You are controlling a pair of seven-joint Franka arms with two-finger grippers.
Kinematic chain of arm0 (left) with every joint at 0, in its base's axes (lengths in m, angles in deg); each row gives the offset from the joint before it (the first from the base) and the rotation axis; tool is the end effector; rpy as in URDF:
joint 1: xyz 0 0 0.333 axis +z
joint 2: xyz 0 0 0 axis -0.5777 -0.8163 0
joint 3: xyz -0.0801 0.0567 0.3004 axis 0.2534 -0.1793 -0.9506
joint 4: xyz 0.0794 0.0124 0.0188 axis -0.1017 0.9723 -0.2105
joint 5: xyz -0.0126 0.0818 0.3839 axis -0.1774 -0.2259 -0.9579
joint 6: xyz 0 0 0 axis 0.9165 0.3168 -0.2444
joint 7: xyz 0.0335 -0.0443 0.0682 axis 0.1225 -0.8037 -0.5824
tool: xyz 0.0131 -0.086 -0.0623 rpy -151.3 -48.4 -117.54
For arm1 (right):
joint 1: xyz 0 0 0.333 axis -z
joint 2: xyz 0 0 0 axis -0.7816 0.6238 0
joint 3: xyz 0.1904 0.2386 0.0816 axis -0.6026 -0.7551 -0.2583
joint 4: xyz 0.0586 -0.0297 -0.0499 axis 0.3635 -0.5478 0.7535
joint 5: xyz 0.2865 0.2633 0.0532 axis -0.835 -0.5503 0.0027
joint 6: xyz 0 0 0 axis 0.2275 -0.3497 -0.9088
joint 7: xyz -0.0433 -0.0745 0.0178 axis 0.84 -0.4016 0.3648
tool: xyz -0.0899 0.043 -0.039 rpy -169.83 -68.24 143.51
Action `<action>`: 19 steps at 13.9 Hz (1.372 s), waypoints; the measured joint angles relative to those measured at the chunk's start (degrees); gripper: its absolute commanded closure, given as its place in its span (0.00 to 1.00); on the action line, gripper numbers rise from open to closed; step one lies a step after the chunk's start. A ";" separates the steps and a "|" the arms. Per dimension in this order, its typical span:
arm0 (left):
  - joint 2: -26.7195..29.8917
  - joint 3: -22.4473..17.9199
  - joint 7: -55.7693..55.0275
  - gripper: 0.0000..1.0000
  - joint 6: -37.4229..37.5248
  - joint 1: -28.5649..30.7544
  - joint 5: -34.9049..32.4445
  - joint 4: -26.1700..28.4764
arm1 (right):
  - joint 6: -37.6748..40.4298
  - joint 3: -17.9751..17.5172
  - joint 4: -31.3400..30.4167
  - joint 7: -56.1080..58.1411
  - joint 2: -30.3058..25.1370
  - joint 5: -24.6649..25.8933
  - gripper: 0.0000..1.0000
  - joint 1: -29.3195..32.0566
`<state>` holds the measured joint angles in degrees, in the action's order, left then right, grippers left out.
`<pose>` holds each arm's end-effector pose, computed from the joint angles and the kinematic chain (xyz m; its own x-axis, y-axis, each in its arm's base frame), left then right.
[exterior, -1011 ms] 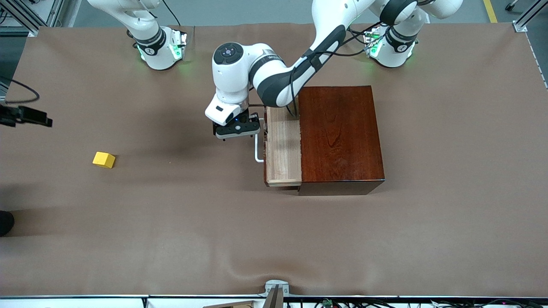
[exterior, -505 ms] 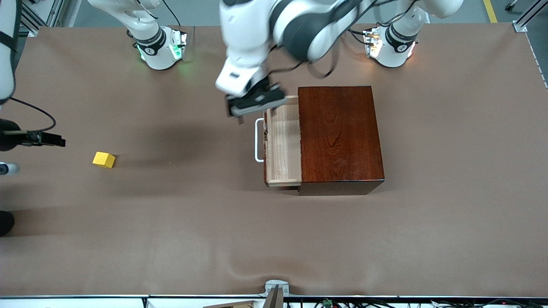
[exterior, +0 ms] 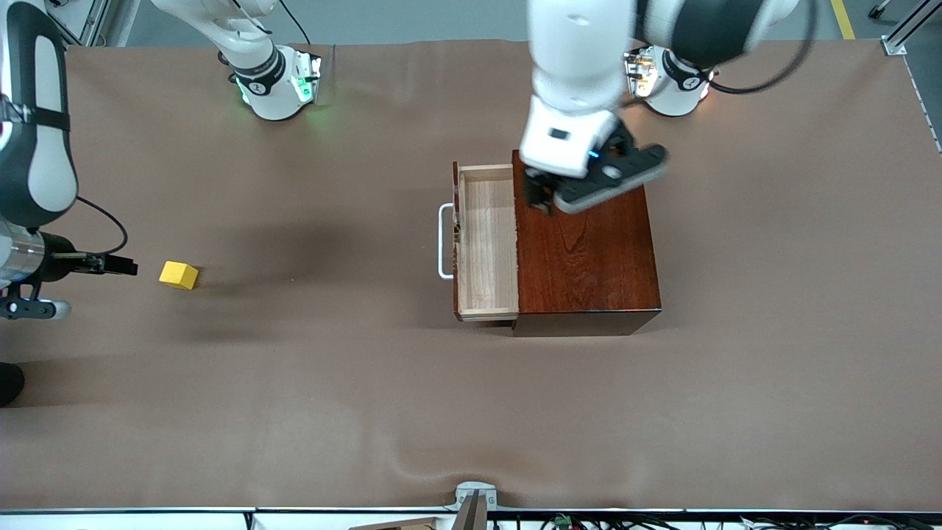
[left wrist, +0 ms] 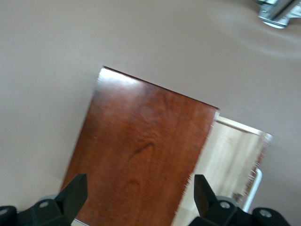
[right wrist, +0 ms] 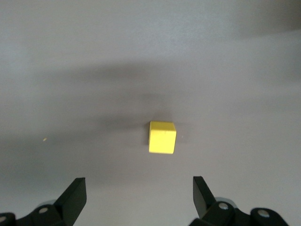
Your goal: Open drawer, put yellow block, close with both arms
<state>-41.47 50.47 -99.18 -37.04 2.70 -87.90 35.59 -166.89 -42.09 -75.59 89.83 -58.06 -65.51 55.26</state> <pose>0.5313 -0.3866 0.6047 0.9316 0.3401 0.1282 0.3557 -0.9256 -0.1295 0.6052 -0.1328 0.3985 0.9801 -0.0781 -0.1823 -0.0749 -0.9969 0.0244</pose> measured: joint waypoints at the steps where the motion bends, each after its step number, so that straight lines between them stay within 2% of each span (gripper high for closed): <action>1: 0.36 -0.04 0.85 0.00 0.94 1.35 0.00 0.00 | -2.68 0.01 -2.20 0.00 0.03 0.00 0.00 0.29; 8: 5.65 0.14 18.81 0.00 8.43 16.34 4.61 0.18 | -18.03 -0.01 -14.63 0.02 0.74 0.00 0.00 0.86; 14: 6.10 0.24 29.66 0.00 8.95 25.00 7.54 1.51 | -24.56 0.03 -16.56 1.93 5.73 0.00 0.00 2.75; 19: 6.57 0.26 36.94 0.00 8.74 29.08 9.36 2.14 | -27.64 -0.01 -18.50 3.30 7.28 -1.85 0.00 4.64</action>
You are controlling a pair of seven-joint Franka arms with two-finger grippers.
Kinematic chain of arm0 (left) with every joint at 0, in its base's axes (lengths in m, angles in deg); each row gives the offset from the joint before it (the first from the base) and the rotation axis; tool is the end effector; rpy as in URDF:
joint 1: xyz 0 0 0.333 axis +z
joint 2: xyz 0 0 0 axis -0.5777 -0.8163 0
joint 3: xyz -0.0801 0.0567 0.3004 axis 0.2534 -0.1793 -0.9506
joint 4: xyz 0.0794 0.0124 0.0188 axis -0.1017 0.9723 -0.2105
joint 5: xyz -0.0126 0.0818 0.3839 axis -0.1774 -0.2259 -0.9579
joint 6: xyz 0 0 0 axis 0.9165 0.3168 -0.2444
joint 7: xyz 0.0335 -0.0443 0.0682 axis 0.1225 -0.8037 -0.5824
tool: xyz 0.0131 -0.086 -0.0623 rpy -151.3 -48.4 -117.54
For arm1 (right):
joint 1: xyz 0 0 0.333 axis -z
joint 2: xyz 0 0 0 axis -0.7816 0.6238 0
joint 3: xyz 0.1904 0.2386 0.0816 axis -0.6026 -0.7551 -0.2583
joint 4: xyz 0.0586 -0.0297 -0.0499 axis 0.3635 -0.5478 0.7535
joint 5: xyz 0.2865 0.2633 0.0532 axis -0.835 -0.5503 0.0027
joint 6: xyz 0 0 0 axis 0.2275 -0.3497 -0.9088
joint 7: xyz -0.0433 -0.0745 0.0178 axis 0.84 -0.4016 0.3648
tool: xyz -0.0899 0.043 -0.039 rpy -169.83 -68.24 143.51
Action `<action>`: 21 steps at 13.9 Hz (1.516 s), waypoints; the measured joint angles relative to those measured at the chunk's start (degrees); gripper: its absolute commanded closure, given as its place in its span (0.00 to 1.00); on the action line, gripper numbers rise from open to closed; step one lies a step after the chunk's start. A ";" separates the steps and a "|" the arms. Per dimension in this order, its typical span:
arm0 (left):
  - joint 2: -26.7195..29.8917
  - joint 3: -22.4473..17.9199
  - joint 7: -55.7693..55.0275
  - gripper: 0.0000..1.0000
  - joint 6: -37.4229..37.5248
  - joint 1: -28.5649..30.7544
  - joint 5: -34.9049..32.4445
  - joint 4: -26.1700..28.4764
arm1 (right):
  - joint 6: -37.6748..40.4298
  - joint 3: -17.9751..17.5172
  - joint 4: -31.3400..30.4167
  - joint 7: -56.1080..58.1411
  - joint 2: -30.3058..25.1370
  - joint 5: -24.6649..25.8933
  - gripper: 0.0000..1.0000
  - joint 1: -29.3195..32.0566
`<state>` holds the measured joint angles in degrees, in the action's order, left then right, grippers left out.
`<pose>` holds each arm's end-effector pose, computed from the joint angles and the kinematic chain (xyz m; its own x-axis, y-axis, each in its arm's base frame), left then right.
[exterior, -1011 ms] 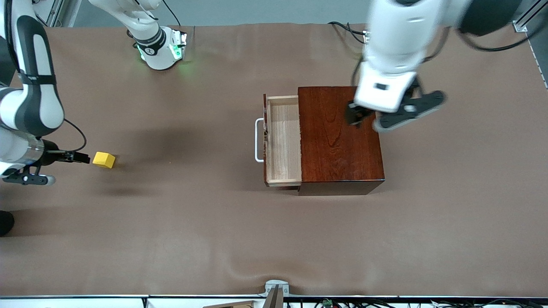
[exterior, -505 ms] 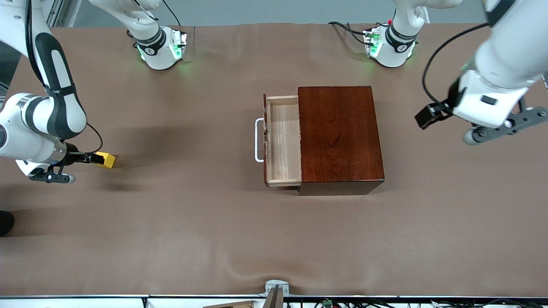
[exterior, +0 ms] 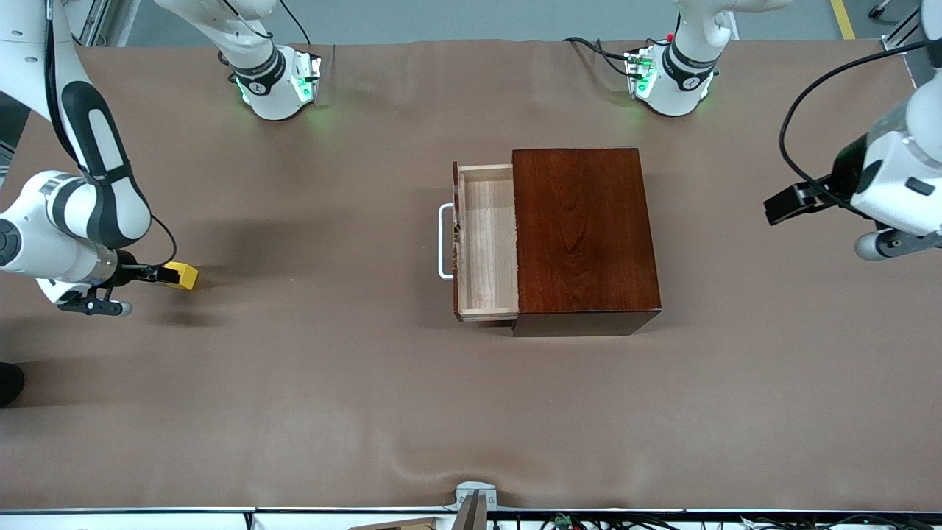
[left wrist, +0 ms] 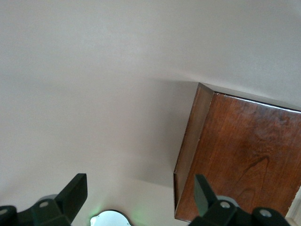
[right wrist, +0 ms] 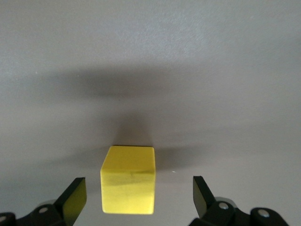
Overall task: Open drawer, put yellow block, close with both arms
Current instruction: 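Grasp the yellow cube with the right gripper while the left gripper withdraws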
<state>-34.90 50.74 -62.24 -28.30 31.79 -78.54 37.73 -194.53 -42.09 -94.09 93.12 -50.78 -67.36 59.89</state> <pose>0.5988 -0.0965 0.6465 0.9748 0.1982 -0.1027 0.1916 -0.9789 -0.0708 0.5526 -0.1745 0.2211 0.9820 -0.1161 -0.1491 -0.1146 -0.9932 0.0185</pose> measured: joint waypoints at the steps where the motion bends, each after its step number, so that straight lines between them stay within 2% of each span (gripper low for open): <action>1: 0.48 -0.03 2.13 0.00 -0.42 0.95 0.57 0.68 | -1.94 -0.15 -1.22 0.00 0.16 -0.36 0.00 0.00; 2: 1.43 -0.12 4.34 0.00 -1.53 1.72 0.83 2.21 | -3.60 -0.30 -2.33 0.00 0.27 -0.47 0.00 -0.01; 3: 3.06 -0.13 6.11 0.00 -3.46 2.32 0.91 4.85 | -4.42 -0.41 -3.12 0.00 0.31 -0.49 0.15 -0.01; 7: 12.76 -0.17 10.32 0.00 -10.66 3.03 0.98 19.54 | -4.79 -0.48 -3.64 0.07 0.31 -0.50 0.99 0.00; 9: 16.43 -1.13 12.49 0.00 -11.65 2.90 1.01 24.00 | -4.74 -0.50 -3.64 0.12 0.28 -0.52 1.00 -0.01; 11: 18.01 -3.56 15.60 0.00 -12.20 2.67 1.35 25.87 | -3.74 -0.59 -3.58 0.16 0.19 -0.52 1.00 -0.02; 15: 18.24 -4.38 16.80 0.00 -12.38 2.49 1.54 26.20 | 3.88 -1.42 -1.39 0.04 -1.27 -0.84 1.00 -0.93; 19: 18.43 -3.22 16.77 0.00 -12.40 1.79 1.57 25.38 | 11.63 -1.64 2.08 -0.48 -4.06 -3.83 1.00 -2.13; 21: 18.67 -3.13 16.77 0.00 -11.98 1.84 1.57 25.29 | 15.73 -1.73 3.31 -4.67 -5.85 -3.97 1.00 -3.97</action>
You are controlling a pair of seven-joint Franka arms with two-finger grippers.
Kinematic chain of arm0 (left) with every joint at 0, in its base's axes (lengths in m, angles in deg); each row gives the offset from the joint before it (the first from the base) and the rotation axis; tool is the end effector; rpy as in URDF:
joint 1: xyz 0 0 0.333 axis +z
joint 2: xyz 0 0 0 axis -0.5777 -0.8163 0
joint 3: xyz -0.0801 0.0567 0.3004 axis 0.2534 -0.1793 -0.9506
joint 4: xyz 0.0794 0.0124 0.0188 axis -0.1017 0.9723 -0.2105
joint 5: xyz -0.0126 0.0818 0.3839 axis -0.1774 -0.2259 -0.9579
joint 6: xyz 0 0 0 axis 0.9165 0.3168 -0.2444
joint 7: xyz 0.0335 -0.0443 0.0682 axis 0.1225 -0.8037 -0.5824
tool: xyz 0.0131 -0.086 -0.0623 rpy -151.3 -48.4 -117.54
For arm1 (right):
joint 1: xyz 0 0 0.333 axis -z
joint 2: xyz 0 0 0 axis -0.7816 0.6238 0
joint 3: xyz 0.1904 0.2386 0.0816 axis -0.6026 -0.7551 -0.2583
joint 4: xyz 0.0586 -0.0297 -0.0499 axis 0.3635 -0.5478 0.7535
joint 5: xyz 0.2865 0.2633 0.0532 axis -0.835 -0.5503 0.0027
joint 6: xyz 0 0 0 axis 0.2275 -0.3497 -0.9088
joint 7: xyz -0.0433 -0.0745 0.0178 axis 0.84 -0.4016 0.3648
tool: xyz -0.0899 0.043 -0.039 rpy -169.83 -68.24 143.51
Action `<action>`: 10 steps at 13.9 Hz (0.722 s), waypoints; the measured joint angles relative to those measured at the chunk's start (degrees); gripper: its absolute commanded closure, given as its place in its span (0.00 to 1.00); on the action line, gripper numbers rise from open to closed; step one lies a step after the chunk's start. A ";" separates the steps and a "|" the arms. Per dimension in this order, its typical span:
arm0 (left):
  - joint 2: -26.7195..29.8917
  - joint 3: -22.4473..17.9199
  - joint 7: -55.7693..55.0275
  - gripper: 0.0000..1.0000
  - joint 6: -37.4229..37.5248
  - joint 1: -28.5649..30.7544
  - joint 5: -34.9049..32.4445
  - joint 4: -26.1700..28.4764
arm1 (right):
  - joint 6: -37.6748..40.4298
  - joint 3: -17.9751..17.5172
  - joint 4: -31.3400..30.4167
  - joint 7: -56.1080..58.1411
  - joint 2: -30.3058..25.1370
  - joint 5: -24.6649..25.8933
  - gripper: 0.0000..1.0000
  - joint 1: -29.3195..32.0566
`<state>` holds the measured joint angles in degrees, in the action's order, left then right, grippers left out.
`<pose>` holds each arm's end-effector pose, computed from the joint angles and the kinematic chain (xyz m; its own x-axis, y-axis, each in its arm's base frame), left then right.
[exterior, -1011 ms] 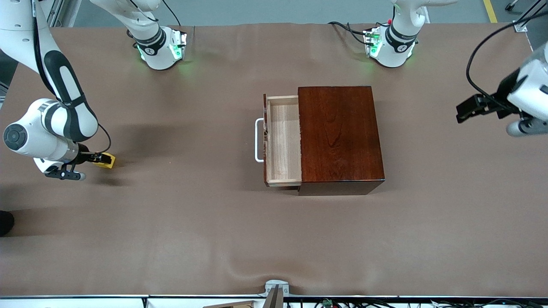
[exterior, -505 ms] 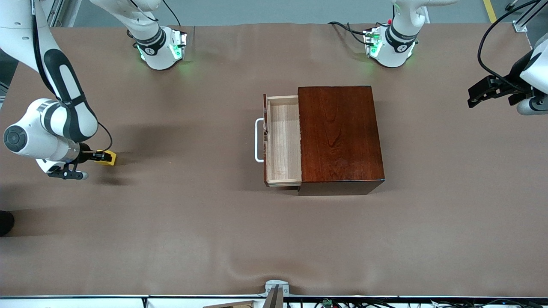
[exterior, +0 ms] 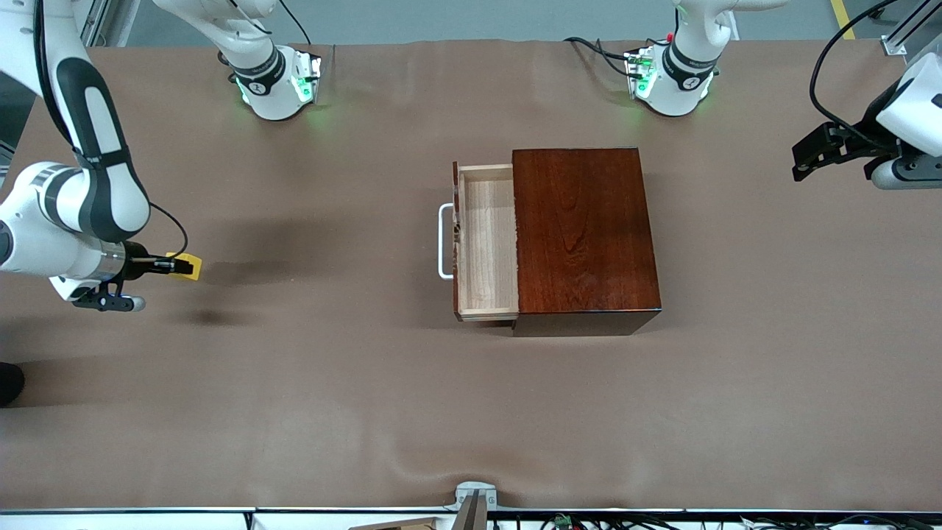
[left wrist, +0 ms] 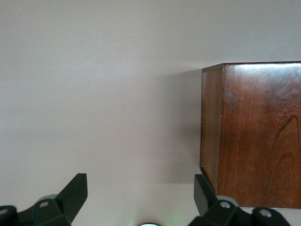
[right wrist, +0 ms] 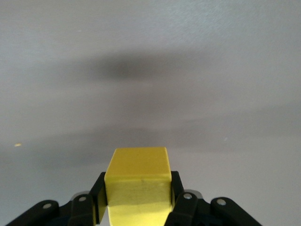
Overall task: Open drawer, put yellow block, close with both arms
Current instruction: 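Grasp the yellow cube with the right gripper while the left gripper withdraws, then carry the yellow cube with the right gripper over the open drawer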
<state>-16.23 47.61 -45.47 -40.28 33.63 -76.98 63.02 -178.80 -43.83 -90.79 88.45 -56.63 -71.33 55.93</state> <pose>0.5315 -0.0571 0.6497 0.9993 -0.0252 -0.0270 -0.0265 -0.9985 -0.0475 0.5631 -0.1120 0.2831 0.9590 -0.1289 -0.2523 -0.1489 -0.9869 -0.0619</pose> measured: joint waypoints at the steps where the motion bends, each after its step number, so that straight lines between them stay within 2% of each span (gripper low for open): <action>1: 0.05 -0.02 0.00 0.00 0.24 0.03 0.00 0.00 | 2.59 -0.05 0.97 -2.97 -0.77 -0.01 1.00 -1.29; 5: 0.05 0.02 0.03 0.00 0.50 -0.03 0.00 0.00 | 11.52 -0.22 5.96 -14.89 -2.72 -0.04 1.00 -7.14; 10: 0.05 0.04 0.04 0.00 0.69 -0.03 0.00 -0.08 | 17.72 -0.37 10.39 -33.27 -3.93 -1.26 1.00 -16.08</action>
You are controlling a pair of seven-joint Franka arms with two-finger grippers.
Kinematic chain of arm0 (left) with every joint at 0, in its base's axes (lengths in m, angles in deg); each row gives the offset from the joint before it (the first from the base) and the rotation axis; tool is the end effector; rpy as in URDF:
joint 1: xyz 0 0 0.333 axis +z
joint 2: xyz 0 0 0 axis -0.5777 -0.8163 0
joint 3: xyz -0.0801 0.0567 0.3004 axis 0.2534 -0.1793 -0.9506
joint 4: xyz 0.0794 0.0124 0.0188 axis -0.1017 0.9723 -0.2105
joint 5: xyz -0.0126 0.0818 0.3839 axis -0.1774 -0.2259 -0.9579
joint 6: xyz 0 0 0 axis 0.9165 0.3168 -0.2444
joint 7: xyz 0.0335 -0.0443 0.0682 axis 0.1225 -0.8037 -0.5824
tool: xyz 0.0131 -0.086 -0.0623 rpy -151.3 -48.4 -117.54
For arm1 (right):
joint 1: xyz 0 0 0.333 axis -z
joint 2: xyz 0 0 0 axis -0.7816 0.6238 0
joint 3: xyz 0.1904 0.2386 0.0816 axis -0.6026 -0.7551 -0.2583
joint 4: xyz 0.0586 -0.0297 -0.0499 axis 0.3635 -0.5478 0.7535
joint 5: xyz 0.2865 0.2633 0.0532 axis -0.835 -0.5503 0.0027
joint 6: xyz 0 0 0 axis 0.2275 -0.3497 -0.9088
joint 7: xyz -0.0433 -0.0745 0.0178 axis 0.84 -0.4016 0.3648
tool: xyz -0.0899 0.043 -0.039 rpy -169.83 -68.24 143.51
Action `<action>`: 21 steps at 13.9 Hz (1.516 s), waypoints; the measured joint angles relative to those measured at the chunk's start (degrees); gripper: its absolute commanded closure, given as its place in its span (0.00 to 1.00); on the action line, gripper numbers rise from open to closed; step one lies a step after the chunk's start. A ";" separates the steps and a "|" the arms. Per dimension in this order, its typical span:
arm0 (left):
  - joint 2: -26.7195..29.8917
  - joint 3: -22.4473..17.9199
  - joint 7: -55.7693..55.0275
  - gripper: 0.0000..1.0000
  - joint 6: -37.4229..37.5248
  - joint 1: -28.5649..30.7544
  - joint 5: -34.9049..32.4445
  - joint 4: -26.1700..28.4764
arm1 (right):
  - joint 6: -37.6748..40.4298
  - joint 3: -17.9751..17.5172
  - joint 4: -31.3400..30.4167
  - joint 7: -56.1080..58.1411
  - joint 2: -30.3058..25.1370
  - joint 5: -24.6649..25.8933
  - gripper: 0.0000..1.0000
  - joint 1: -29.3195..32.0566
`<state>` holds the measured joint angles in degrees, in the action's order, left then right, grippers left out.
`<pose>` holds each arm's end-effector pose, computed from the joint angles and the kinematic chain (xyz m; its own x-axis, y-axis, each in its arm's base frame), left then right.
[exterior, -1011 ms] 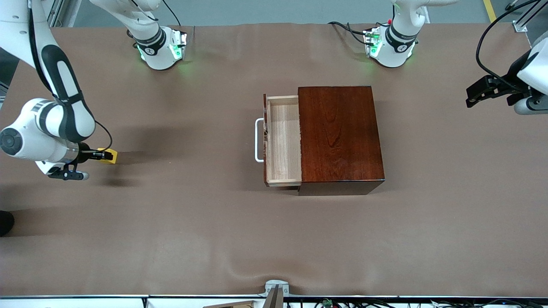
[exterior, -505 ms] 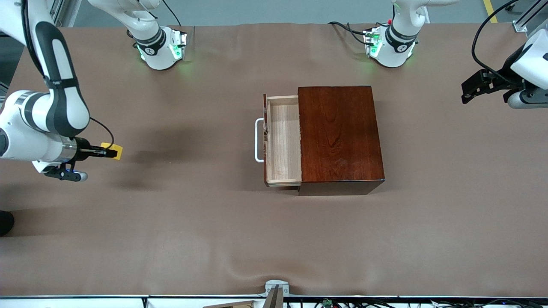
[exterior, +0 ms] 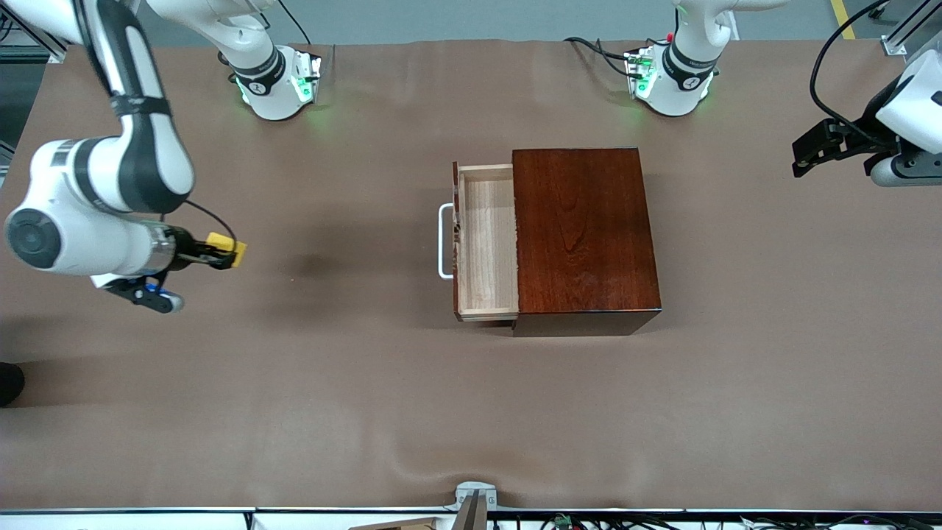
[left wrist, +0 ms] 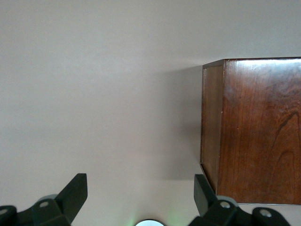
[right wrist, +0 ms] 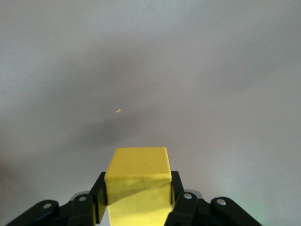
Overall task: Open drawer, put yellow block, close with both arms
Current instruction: 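Carry the yellow cube with the right gripper over the open drawer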
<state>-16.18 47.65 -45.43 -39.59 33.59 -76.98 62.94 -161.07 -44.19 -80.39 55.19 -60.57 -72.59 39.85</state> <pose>0.5298 -0.0577 0.6497 0.9990 -0.0267 -0.0368 -0.0285 -0.9984 -0.0484 0.5829 0.0604 0.3814 0.8610 -0.3983 -0.3162 -0.3964 -0.9151 0.0735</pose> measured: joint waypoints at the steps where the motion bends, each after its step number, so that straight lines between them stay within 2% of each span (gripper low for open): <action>1: 0.00 0.02 0.00 0.00 0.00 0.00 0.00 -0.09 | 0.48 -0.02 0.57 -3.81 -0.12 -0.47 1.00 -1.82; 10: 0.00 1.21 -0.07 0.00 0.18 -0.10 0.00 -0.31 | 2.01 -0.18 6.46 -39.19 -0.37 -7.51 1.00 -18.70; 13: 0.00 1.20 -0.07 0.00 0.18 -0.10 0.00 -0.31 | 1.13 -0.17 8.44 -47.34 -0.20 -10.63 1.00 -22.15; 17: 0.00 1.20 -0.07 0.00 0.18 -0.09 0.00 -0.32 | -2.90 -0.13 9.30 -58.14 0.62 -12.29 1.00 -25.83; 21: 0.00 1.20 -0.07 0.00 0.18 -0.09 0.00 -0.32 | -7.34 -0.16 12.02 -70.77 4.03 -12.32 1.00 -31.50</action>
<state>-16.18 48.85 -45.50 -39.40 33.50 -76.97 62.63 -168.41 -44.36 -68.37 -15.58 -56.54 -84.91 8.35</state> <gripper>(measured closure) 0.000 0.445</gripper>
